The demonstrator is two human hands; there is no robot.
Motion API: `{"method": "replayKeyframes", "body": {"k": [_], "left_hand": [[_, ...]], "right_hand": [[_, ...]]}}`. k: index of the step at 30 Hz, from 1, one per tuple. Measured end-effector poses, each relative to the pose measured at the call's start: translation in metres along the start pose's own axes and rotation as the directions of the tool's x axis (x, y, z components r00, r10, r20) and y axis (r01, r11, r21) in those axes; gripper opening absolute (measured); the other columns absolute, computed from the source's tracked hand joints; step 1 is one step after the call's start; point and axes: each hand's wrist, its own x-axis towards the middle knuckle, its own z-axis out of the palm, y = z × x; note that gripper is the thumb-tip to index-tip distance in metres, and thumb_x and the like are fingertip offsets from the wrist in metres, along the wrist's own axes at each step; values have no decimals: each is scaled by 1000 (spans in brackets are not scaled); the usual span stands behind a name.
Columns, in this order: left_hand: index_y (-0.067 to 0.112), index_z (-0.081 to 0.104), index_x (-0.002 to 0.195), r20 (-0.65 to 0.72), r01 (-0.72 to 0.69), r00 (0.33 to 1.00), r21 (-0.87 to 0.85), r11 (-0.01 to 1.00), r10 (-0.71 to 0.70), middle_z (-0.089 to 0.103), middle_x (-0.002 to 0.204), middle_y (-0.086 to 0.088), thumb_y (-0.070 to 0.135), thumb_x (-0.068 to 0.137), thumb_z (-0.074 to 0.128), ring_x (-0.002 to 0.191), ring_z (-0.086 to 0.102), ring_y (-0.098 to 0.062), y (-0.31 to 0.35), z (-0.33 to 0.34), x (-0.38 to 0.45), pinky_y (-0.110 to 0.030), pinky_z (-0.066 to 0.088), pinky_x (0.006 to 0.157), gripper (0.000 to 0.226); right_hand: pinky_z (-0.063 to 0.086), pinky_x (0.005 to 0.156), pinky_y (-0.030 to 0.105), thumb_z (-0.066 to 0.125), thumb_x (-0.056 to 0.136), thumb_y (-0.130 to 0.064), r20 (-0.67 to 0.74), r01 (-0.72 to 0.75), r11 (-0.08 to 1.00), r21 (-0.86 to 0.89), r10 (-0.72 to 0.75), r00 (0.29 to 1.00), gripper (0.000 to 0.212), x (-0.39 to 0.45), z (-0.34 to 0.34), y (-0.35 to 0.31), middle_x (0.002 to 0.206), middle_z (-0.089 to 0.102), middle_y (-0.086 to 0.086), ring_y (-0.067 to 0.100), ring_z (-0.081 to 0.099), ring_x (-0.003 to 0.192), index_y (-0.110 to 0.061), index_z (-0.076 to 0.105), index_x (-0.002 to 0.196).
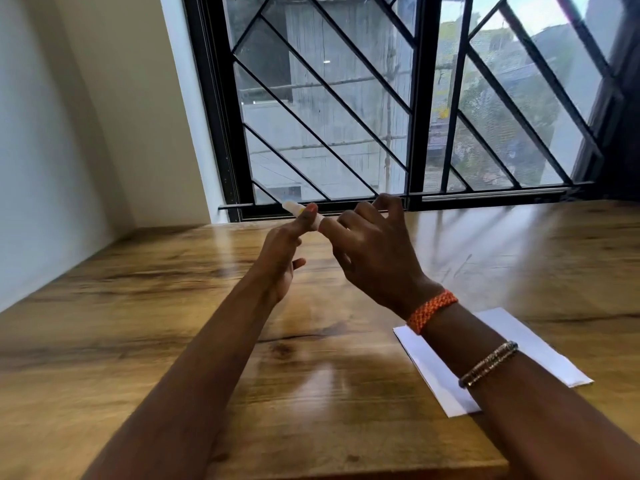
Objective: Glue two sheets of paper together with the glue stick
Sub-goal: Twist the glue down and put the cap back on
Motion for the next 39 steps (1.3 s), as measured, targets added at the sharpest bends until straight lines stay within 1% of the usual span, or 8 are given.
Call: {"method": "replayKeyframes", "body": {"k": [4,8,14,18,26,29,33,39], "left_hand": [[12,59,118,4,27,1000,-39,999,-27,49,128,-1,42,88,53,121,38,-20,-1,0,1,-39,34,94,43],[13,63,101,50,39,998,-58,998,-36,56,112,0,29,93,50,113,42,-17,-2,1,-1,-38,33,92,23],[20,62,103,-2,50,999,21,999,-50,63,101,9,45,89,51,121,42,-17,-4,4,1,-39,32,91,30],[17,61,105,-9,73,997,-25,997,-73,62,112,0,46,87,52,123,39,-22,-6,1,2,-39,32,92,35],[6,51,131,27,31,999,-63,998,-29,44,143,-8,44,89,51,134,31,-26,-4,3,0,-39,30,94,56],[11,54,125,27,28,999,-25,999,-27,42,144,-8,47,88,49,135,28,-26,-4,2,-1,-39,29,96,51],[22,58,108,-16,36,999,-24,999,-36,48,139,-4,50,86,51,130,33,-24,-1,2,-2,-39,30,94,35],[6,52,129,-20,51,998,-133,990,-54,47,139,-5,42,86,56,131,34,-25,-2,9,-2,-39,32,93,56]], "right_hand": [[27,83,37,66,79,-21,82,-232,941,248,218,973,24,-3,1,-6,75,65,-6,17,60,73,-19,51,98],[48,71,42,66,82,-26,227,-500,611,613,470,853,18,-2,2,-7,71,62,-8,10,57,64,-18,50,88],[32,77,37,66,73,-4,51,-77,993,91,72,996,42,-2,4,-7,84,60,4,25,53,82,-21,45,105],[31,79,36,68,72,-8,108,-174,970,172,157,982,36,-3,5,-6,87,61,2,23,56,83,-19,51,102],[50,70,39,68,82,-25,293,-503,624,598,415,862,20,-2,5,1,69,60,-9,14,60,64,-21,50,87],[45,76,38,68,81,-23,210,-376,756,535,313,926,17,-2,1,2,72,63,-6,16,59,68,-20,52,85],[31,82,39,68,74,-13,51,-63,996,60,60,997,37,-2,4,1,80,66,2,26,58,81,-19,46,103],[27,77,34,65,74,-19,88,-276,941,193,264,961,25,-4,3,5,87,64,1,23,56,83,-15,54,96]]}}
